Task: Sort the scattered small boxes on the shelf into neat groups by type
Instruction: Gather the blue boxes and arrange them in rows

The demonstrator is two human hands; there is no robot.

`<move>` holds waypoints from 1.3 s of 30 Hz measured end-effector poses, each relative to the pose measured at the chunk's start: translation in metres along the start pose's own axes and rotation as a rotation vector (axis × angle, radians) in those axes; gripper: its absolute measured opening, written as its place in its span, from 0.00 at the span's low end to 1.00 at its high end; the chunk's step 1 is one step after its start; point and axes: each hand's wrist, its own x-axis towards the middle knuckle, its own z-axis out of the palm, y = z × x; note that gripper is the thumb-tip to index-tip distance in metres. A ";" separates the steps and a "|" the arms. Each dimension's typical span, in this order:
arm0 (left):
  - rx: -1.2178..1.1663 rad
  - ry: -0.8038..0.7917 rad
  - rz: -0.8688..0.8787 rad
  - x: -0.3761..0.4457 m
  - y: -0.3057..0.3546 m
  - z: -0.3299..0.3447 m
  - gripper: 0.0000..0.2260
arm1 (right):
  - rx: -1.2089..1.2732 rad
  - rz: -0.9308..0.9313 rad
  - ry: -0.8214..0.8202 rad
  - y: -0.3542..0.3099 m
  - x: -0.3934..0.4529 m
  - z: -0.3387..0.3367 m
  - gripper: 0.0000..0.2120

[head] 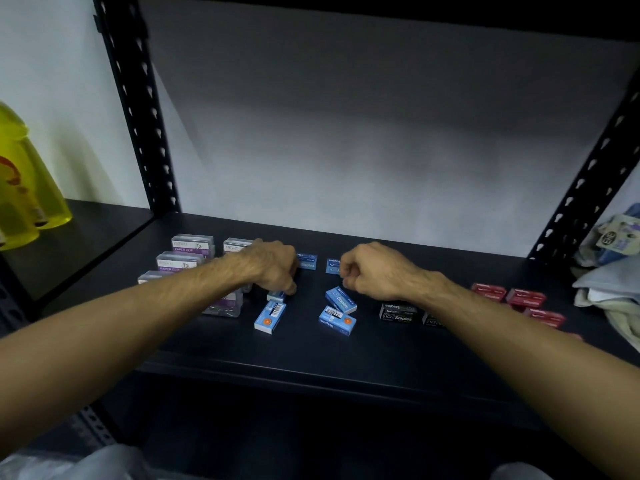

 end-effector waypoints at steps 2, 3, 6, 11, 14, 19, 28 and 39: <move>-0.022 0.031 -0.018 0.002 0.005 0.001 0.12 | -0.039 0.001 -0.034 0.000 0.002 0.006 0.05; -0.033 0.052 -0.028 0.004 0.007 0.003 0.12 | -0.073 0.000 -0.045 0.000 0.002 0.009 0.07; -0.062 0.126 -0.058 0.009 0.012 0.007 0.13 | -0.278 -0.035 -0.028 -0.001 0.005 0.018 0.14; -0.016 0.165 -0.099 0.014 0.017 0.009 0.16 | -0.393 -0.044 -0.080 0.001 0.006 0.020 0.23; 0.040 0.182 -0.021 0.012 0.008 -0.004 0.13 | -0.341 -0.056 -0.119 0.000 0.008 0.019 0.22; -0.107 -0.122 0.212 0.006 -0.012 -0.022 0.17 | -0.260 -0.059 -0.154 0.001 0.011 0.019 0.16; -0.081 -0.139 0.229 0.015 -0.020 -0.004 0.13 | -0.168 -0.042 -0.118 0.001 0.010 0.018 0.08; -0.197 -0.069 0.227 0.009 -0.016 -0.002 0.13 | -0.014 0.009 -0.178 0.000 0.007 0.007 0.10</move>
